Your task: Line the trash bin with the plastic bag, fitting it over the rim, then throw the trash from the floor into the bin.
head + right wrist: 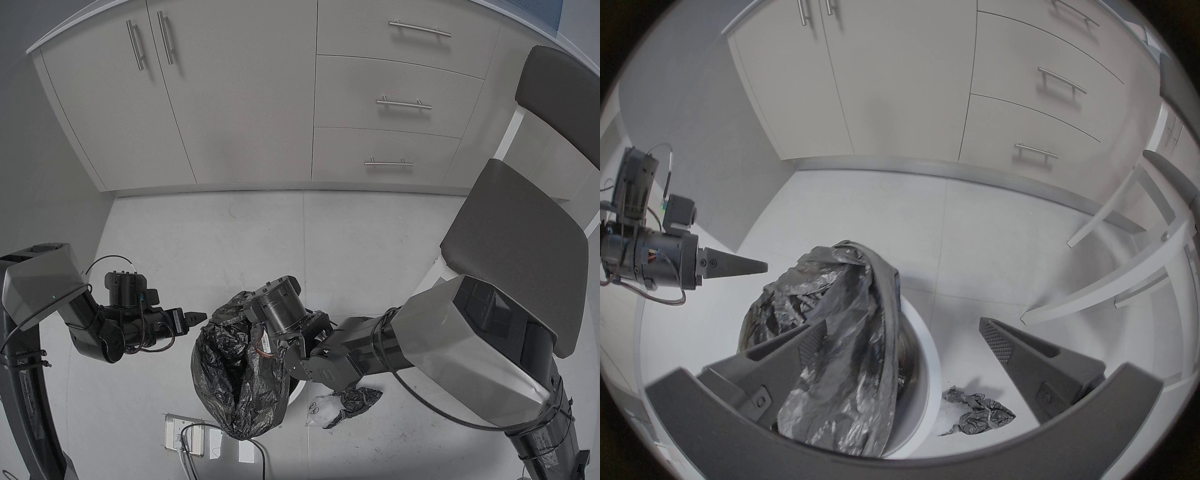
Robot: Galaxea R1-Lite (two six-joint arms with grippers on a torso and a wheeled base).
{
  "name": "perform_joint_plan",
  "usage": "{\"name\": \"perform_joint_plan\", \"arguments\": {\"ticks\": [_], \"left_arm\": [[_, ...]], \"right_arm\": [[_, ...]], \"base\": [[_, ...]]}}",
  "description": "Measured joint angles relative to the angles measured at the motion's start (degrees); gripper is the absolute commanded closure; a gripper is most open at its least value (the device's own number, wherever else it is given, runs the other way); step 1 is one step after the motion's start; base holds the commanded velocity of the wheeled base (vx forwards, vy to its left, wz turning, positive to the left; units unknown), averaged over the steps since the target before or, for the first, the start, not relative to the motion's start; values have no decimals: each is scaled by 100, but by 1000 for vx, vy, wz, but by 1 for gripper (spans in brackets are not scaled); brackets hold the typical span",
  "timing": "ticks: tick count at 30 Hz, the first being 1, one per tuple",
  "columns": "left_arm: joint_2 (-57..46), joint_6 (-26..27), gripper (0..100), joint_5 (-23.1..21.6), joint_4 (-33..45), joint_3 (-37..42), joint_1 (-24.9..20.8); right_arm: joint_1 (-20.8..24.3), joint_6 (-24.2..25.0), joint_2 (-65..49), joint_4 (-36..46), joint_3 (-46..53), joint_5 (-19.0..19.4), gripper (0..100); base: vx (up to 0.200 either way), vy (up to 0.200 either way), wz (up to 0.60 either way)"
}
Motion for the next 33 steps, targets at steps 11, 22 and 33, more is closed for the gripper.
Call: {"name": "perform_joint_plan", "arguments": {"ticks": [11, 22, 33], "left_arm": [[-113, 13, 0, -68, -1363, 714, -560], [18, 17, 0, -62, -1380, 783, -636], [50, 9, 0, -54, -1404, 786, -628]], "right_arm": [[251, 41, -93, -6, 501, 6, 0], [345, 66, 34, -6, 711, 12, 0], [378, 74, 166, -23, 634, 110, 0]], "base": [[0, 0, 0], [0, 0, 0], [0, 0, 0]]}}
